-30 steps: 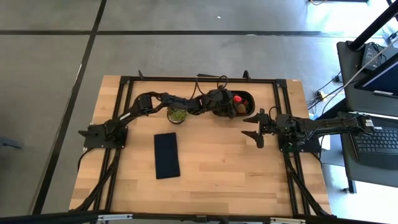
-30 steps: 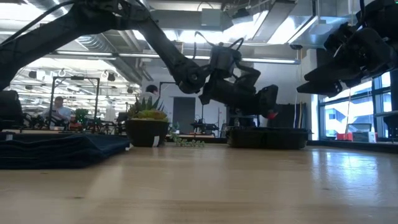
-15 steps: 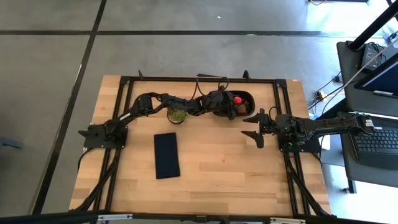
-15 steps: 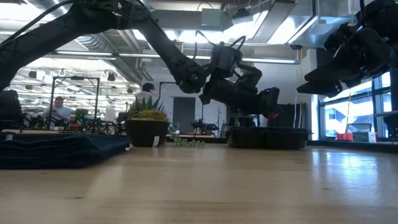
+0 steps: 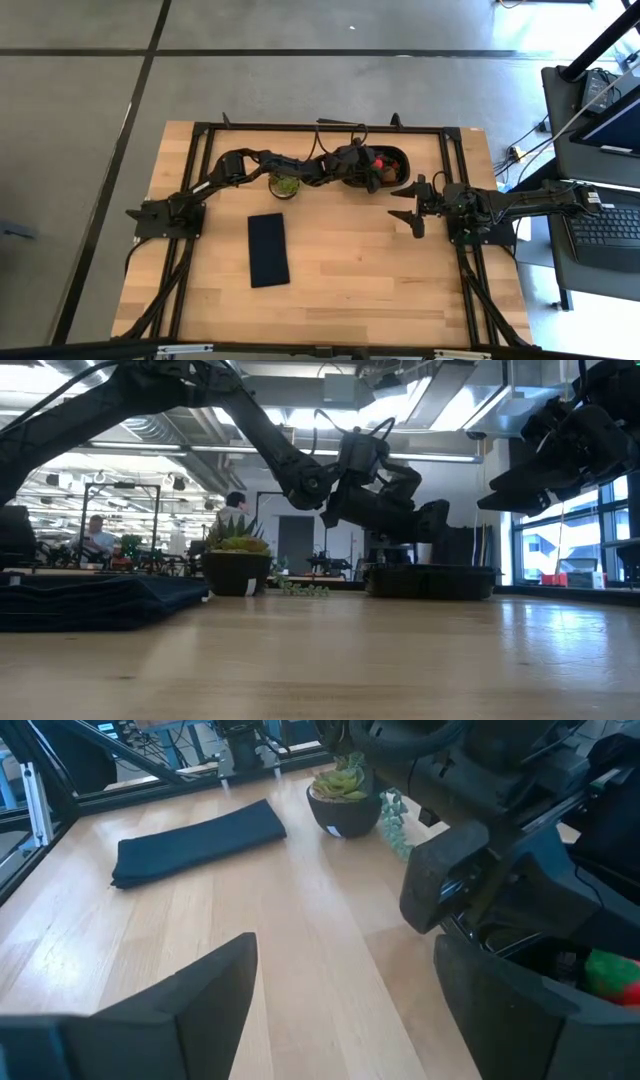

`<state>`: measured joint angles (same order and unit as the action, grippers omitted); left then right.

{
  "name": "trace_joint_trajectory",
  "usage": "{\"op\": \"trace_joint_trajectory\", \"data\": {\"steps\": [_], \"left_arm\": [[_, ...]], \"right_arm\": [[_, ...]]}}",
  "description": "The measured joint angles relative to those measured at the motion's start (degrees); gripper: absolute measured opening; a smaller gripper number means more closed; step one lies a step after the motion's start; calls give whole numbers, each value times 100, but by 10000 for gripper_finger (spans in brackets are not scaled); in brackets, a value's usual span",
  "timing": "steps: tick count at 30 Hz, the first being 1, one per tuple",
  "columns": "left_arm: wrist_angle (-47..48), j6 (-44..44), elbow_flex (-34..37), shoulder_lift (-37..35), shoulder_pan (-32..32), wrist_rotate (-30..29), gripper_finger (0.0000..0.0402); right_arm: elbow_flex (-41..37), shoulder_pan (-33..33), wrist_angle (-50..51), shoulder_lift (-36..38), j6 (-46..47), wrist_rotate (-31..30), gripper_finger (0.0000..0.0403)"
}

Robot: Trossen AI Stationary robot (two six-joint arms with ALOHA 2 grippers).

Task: Pick and placing Produce into tupperware
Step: Return to Home Position

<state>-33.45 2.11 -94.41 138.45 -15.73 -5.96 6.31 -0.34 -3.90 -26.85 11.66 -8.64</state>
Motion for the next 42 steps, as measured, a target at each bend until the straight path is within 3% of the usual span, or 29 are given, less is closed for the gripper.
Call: {"op": "trace_joint_trajectory", "data": {"steps": [8, 15, 21, 25, 30, 37, 42], "left_arm": [[158, -169, 13, -270, 58, 104, 302], [1230, 413, 7, -1328, 64, 728, 303], [1830, 585, 399, -2449, -234, 1553, 303], [1604, 600, 1436, -3343, -355, 1621, 303], [915, 610, 3330, -4765, -376, 1263, 303], [-342, 605, 5906, -6547, -266, 1115, 302], [-1444, 483, 7154, -7443, -265, 1101, 302]], "right_arm": [[0, 0, -2, 0, -84, 0, 306], [0, -4, -158, -4, 22, -65, 306], [0, -43, -1028, -1, -458, -82, 306], [0, -164, -1355, 0, -740, -94, 306], [0, -360, -1348, -2, -764, -94, 306], [0, -704, -1344, 1, -1030, -194, 306], [0, -1035, -1314, 116, -1088, -484, 306]]}}
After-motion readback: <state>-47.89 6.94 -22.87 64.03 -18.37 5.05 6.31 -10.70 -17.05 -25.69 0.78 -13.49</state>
